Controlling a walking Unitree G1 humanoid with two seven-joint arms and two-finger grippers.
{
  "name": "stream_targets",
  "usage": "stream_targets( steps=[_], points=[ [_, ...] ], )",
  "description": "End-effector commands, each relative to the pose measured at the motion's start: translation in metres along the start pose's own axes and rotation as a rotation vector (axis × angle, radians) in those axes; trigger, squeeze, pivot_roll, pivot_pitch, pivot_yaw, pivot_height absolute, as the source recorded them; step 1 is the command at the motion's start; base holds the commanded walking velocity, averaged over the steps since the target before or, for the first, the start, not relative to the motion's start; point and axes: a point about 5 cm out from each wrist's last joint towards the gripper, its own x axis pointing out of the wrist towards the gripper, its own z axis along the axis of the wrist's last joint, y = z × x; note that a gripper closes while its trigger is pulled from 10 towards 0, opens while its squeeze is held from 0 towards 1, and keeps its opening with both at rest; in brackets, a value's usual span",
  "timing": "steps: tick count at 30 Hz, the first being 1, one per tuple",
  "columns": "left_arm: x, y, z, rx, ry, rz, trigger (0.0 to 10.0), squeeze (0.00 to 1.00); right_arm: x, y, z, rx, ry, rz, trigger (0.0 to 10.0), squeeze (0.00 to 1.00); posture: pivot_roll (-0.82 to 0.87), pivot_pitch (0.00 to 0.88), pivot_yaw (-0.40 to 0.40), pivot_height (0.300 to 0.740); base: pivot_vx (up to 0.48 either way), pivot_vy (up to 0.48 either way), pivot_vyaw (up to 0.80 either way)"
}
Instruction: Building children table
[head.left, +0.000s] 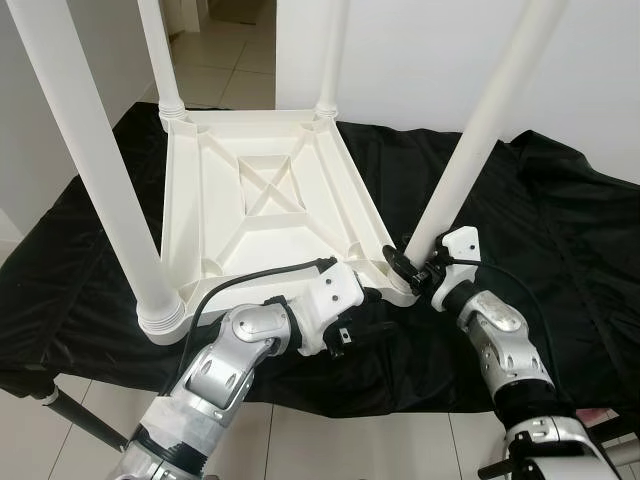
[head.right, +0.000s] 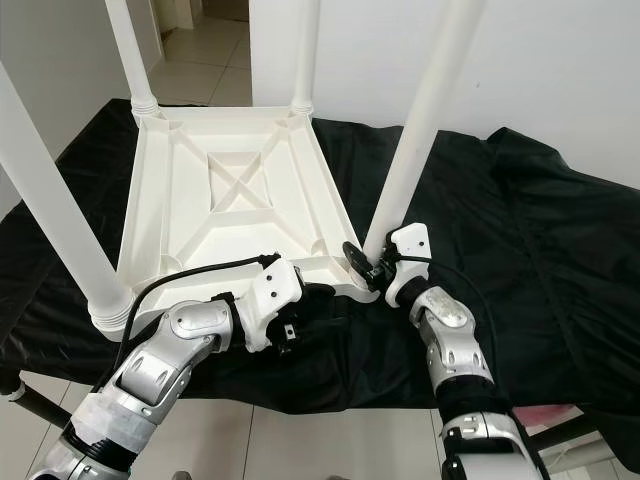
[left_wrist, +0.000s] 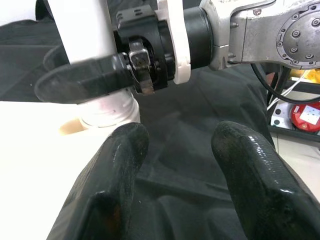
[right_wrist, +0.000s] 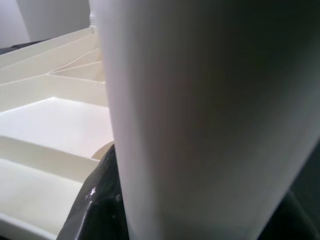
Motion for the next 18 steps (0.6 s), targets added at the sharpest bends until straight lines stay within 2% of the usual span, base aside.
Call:
stream_targets(
  steps=[1,3,4,6,7,9,13,14,16,17,18],
  points=[
    [0.001,0.002,-0.003,0.001,0.007,0.062,10.0,0.00,-0.004,0.002,-0.008,0.025,0.035,-0.041,10.0,0.00,0.00,0.000,-0.075,0.740,0.000,0.000,0.00],
    [0.001,0.001,-0.003,0.000,0.008,0.056,10.0,0.00,-0.005,0.005,-0.007,0.024,0.044,-0.132,10.0,0.00,0.00,0.000,-0.072,0.740,0.000,0.000,0.00],
    [0.001,0.001,-0.003,0.000,0.008,0.056,10.0,0.00,-0.005,0.005,-0.007,0.024,0.044,-0.132,10.0,0.00,0.00,0.000,-0.072,0.740,0.000,0.000,0.00],
    [0.000,0.001,-0.003,-0.001,0.010,0.050,10.0,0.00,-0.006,0.007,-0.005,0.035,0.043,-0.244,10.0,0.00,-0.01,0.000,-0.066,0.740,0.000,0.000,0.00],
    [0.000,0.001,-0.003,-0.001,0.010,0.050,10.0,0.00,-0.006,0.007,-0.005,0.035,0.043,-0.244,10.0,0.00,-0.01,0.000,-0.066,0.740,0.000,0.000,0.00],
    [0.000,0.000,-0.003,-0.003,0.011,0.046,10.0,0.00,-0.007,0.007,-0.005,0.068,0.048,-0.331,10.0,0.00,-0.01,0.000,-0.066,0.740,0.000,0.000,0.00],
    [0.001,-0.001,-0.004,-0.005,0.012,0.043,10.0,0.00,-0.009,0.020,-0.006,0.111,0.061,-0.518,10.0,0.00,-0.01,0.000,-0.069,0.740,0.000,0.000,0.00],
    [0.001,-0.001,-0.004,-0.005,0.012,0.043,10.0,0.00,-0.009,0.020,-0.006,0.111,0.061,-0.518,10.0,0.00,-0.01,0.000,-0.069,0.740,0.000,0.000,0.00],
    [0.001,-0.002,-0.004,-0.008,0.012,0.041,10.0,0.00,-0.009,0.028,-0.008,0.132,0.068,-0.667,10.0,0.00,-0.01,0.000,-0.070,0.740,0.000,0.000,0.00],
    [0.001,-0.002,-0.004,-0.008,0.012,0.041,10.0,0.00,-0.009,0.028,-0.008,0.132,0.068,-0.667,10.0,0.00,-0.01,0.000,-0.070,0.740,0.000,0.000,0.00],
    [0.001,-0.003,-0.004,-0.008,0.012,0.040,10.0,0.00,-0.008,0.033,-0.008,0.147,0.068,-0.721,10.0,0.00,-0.01,0.000,-0.071,0.740,0.000,0.000,0.00]
  ],
)
